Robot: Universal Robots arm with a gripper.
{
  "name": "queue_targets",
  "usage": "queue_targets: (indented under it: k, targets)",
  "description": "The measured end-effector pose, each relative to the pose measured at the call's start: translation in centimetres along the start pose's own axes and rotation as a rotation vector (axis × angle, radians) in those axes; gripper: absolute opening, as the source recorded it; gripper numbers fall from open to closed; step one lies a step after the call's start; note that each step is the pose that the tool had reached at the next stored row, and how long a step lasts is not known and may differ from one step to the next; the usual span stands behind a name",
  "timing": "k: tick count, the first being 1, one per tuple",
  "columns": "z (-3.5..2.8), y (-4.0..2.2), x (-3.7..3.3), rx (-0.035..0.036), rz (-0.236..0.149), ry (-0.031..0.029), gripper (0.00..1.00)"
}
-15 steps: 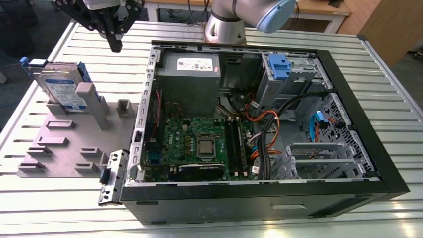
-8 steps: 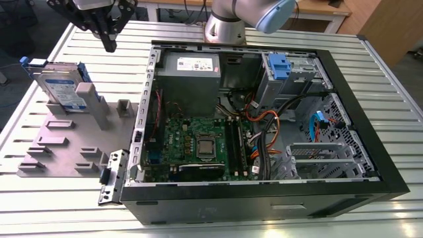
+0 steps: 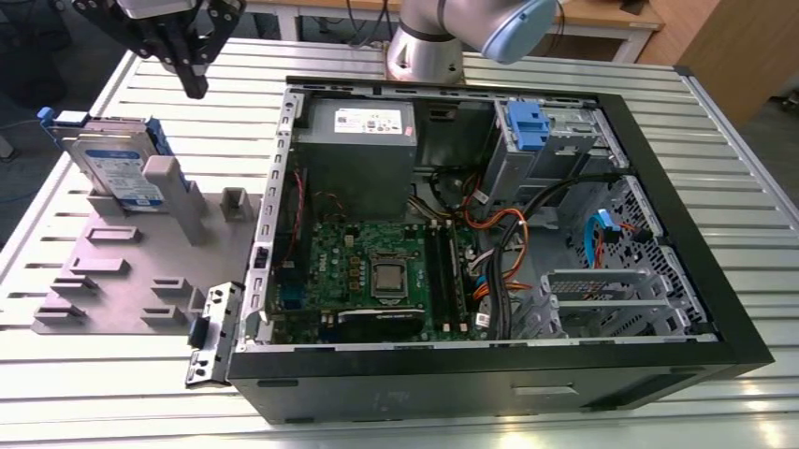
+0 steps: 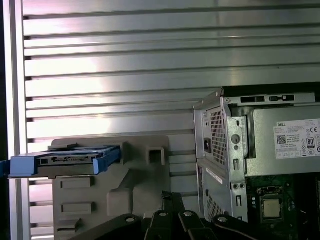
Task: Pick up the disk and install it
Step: 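Reach for the disk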
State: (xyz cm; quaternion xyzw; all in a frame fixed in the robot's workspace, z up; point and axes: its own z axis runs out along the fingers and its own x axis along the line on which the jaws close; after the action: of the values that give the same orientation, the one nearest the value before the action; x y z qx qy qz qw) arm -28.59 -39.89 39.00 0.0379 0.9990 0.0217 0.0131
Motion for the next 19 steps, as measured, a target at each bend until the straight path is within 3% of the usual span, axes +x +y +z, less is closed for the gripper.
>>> queue_targets:
  k: [4, 19]
  targets:
    - [0.02, -0.03, 0.36, 0.0, 0.0, 0.0, 0.11]
    - [0.16, -0.05, 0.55, -0.0002, 0.0, -0.0001, 0.11]
